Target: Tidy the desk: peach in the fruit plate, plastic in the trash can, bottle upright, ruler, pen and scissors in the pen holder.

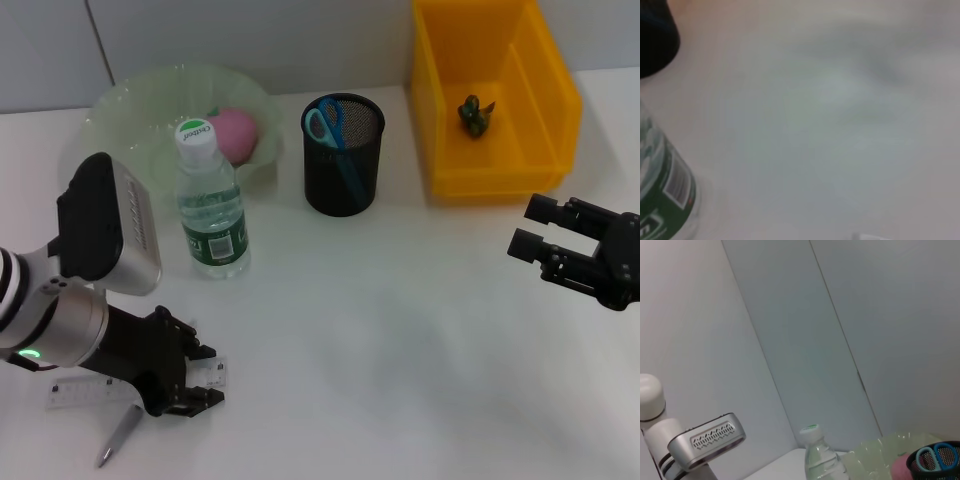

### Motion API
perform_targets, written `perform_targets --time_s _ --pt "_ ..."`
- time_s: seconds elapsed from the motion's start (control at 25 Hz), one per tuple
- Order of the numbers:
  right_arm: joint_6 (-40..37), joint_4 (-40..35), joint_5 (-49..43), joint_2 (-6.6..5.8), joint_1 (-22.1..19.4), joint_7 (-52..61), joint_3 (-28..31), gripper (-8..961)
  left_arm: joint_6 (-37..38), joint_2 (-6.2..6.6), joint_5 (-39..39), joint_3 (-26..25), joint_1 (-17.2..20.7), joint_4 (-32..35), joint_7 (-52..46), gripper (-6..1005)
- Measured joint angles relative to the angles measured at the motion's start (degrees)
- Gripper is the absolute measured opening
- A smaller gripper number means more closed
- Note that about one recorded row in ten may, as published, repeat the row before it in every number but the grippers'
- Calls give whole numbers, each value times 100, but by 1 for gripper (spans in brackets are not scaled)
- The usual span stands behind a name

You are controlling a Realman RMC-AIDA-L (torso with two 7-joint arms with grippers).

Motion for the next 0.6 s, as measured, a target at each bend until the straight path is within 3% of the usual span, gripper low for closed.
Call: perform_targets --time_s 0.24,0.6 --pt "-3 0 -6 0 -1 16 27 682 119 -3 -3 28 36 162 13 495" --pt "-21 0 19 17 2 26 55 683 919 7 -395 -233 416 1402 -45 393"
